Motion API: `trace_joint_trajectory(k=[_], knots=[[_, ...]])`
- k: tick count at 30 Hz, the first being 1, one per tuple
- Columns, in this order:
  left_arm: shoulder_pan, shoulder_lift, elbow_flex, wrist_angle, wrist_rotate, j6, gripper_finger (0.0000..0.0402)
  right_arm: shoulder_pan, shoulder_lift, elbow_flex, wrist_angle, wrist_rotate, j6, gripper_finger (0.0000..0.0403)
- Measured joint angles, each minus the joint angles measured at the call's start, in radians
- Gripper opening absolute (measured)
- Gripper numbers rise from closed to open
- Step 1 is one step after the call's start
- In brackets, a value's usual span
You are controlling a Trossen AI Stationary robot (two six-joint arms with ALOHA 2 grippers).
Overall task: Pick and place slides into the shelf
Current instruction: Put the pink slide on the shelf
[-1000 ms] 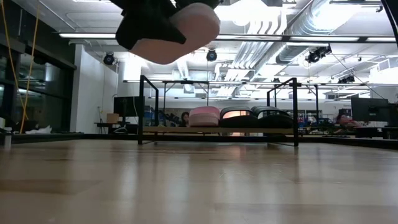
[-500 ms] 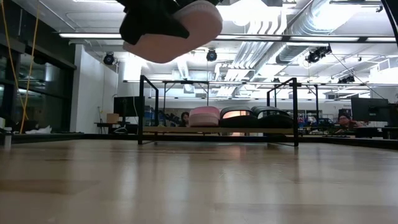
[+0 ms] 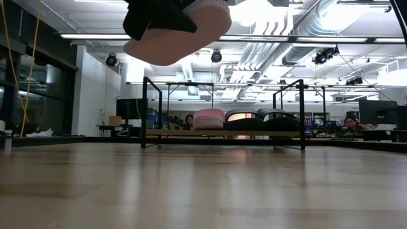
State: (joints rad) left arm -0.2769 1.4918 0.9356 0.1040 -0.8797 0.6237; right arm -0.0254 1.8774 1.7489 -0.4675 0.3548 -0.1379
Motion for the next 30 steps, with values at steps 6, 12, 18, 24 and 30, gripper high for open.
trace_joint_trajectory(k=[6,12,18,24,30], knots=[[-0.011,0.000,0.000,0.004,0.009,-0.006,0.0188,0.000,-0.002,0.000,0.001,-0.002,-0.019,0.0000],[-0.014,0.001,-0.001,0.026,0.020,-0.008,0.0241,0.000,-0.004,0.002,0.005,-0.032,-0.021,0.0000],[-0.027,0.001,-0.002,0.031,0.021,-0.003,0.0250,-0.002,-0.004,0.002,0.017,-0.082,-0.046,0.0000],[-0.044,0.001,-0.002,0.056,0.009,0.021,0.0235,-0.003,-0.004,0.002,0.025,-0.123,-0.045,0.0000],[-0.053,0.001,-0.002,0.058,-0.003,0.028,0.0225,-0.002,-0.003,0.002,0.023,-0.127,-0.039,0.0000]])
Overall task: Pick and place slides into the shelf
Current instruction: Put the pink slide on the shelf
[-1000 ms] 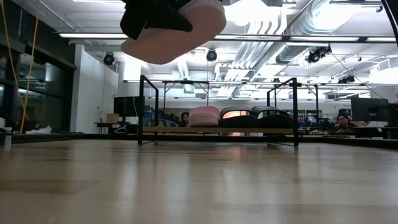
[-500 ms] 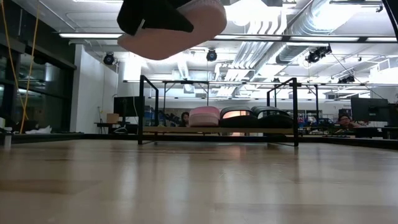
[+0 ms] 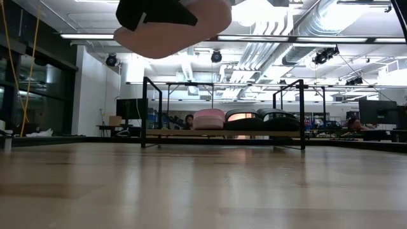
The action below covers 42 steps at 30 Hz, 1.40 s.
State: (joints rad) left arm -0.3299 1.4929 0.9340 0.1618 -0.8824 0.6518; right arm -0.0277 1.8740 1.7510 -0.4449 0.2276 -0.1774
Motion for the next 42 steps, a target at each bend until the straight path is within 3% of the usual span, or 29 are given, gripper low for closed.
trace_joint_trajectory(k=[34,42], knots=[[-0.008,-0.002,0.004,-0.003,-0.037,0.001,0.0221,-0.072,0.005,-0.003,-0.060,-0.060,0.124,0.0000],[-0.006,-0.002,0.003,0.019,0.000,0.007,0.0221,-0.050,0.005,-0.003,-0.052,-0.051,0.118,0.0000]])
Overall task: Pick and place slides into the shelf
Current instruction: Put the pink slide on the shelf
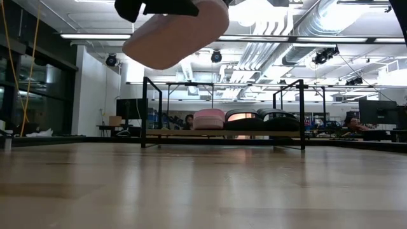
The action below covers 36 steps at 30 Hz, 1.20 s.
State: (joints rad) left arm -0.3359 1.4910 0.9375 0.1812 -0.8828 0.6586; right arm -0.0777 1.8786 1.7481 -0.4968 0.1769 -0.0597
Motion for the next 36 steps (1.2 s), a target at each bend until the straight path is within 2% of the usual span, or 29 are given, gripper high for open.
trace_joint_trajectory(k=[13,25,29,36], knots=[[0.002,0.001,-0.001,0.036,-0.048,0.030,0.0221,0.001,-0.001,0.000,0.032,-0.047,-0.003,0.0000],[0.002,0.001,-0.002,0.053,-0.030,0.027,0.0218,0.014,-0.002,0.001,0.032,-0.057,-0.011,0.0000],[0.002,0.001,-0.002,0.058,-0.038,0.029,0.0186,0.018,-0.002,0.001,0.037,-0.056,-0.021,0.0000],[0.002,0.001,-0.002,0.059,-0.044,0.033,0.0080,0.019,-0.002,0.001,0.037,-0.058,-0.019,0.0000]])
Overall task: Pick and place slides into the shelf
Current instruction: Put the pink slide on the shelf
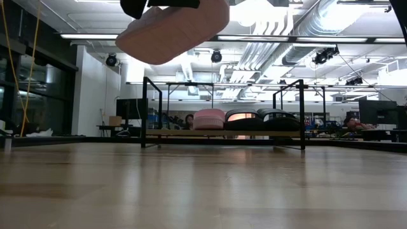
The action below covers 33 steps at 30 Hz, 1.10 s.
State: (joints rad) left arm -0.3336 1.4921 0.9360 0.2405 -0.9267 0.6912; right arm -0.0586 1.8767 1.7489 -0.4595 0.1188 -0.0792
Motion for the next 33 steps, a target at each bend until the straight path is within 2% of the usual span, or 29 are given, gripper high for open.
trace_joint_trajectory(k=[3,5,12,17,33], knots=[[0.000,0.000,0.000,-0.001,0.000,0.010,0.0047,0.000,0.000,0.000,0.000,0.000,0.000,0.0000],[0.000,0.000,0.000,-0.001,0.000,0.010,0.0039,0.000,0.001,0.000,0.000,0.000,0.000,0.0000],[-0.001,0.000,0.000,-0.010,0.000,0.010,0.0049,0.000,0.003,0.000,0.000,-0.015,0.000,0.0000],[-0.001,0.000,0.000,-0.011,0.000,0.011,0.0036,0.000,0.004,0.000,0.000,-0.014,0.000,0.0000],[-0.002,0.000,0.000,-0.042,-0.018,0.015,0.0035,0.000,0.005,0.000,-0.032,-0.014,-0.015,0.0006]])
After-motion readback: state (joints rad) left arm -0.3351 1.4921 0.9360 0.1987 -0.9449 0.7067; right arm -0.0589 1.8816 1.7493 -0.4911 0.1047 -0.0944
